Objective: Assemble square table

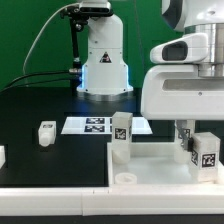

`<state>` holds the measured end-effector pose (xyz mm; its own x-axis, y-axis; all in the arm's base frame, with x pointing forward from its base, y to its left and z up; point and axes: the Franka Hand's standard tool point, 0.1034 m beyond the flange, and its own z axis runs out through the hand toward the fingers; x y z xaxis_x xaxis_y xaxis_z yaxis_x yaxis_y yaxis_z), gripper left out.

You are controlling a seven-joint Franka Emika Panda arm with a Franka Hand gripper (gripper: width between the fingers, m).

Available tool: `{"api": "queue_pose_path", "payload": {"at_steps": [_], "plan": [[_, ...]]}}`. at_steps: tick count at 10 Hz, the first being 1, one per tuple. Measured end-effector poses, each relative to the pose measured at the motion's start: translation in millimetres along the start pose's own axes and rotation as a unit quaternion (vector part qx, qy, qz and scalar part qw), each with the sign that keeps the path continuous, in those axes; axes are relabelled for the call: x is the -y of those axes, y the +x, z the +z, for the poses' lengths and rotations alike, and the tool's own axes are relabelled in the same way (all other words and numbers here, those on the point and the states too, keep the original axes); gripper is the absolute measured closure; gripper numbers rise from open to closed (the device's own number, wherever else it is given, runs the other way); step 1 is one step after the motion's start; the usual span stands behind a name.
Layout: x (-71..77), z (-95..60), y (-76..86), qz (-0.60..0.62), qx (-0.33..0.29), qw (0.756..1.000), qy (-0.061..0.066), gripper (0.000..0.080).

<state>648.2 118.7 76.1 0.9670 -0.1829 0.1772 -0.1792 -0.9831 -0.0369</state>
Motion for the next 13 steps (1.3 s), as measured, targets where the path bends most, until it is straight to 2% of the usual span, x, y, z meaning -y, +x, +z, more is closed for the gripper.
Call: {"api": "queue_pose_path", "payload": {"at_steps": [1, 2, 4, 5, 6, 7, 8, 9, 10, 11, 12, 13], "plan": [[-2.6, 0.5, 0.1, 0.039, 0.000, 0.999, -0.002, 0.0404], [-4.1, 1.2, 0.3, 0.086, 0.000, 0.996, -0.005, 0.0505], [-5.9, 1.4, -0.9, 0.198, -0.008, 0.980, -0.020, 0.0505], [-7.8, 1.6, -1.9, 0.284, -0.011, 0.958, -0.023, 0.0505], [-10.3, 1.8, -2.6, 0.373, -0.012, 0.927, -0.024, 0.0505], [-10.7, 2.3, -4.8, 0.467, -0.001, 0.884, -0.019, 0.0505], [-12.9, 2.5, -5.7, 0.584, 0.014, 0.812, -0.006, 0.0505], [-13.2, 2.2, -7.0, 0.632, 0.022, 0.775, 0.000, 0.0505], [-11.5, 2.4, -8.1, 0.655, 0.022, 0.755, 0.000, 0.0505], [-11.7, 2.4, -8.1, 0.655, 0.021, 0.755, -0.001, 0.0505], [-12.2, 2.9, -8.2, 0.645, 0.021, 0.764, -0.001, 0.0448], [-11.1, 2.6, -8.2, 0.604, 0.019, 0.797, -0.002, 0.0260]]}}
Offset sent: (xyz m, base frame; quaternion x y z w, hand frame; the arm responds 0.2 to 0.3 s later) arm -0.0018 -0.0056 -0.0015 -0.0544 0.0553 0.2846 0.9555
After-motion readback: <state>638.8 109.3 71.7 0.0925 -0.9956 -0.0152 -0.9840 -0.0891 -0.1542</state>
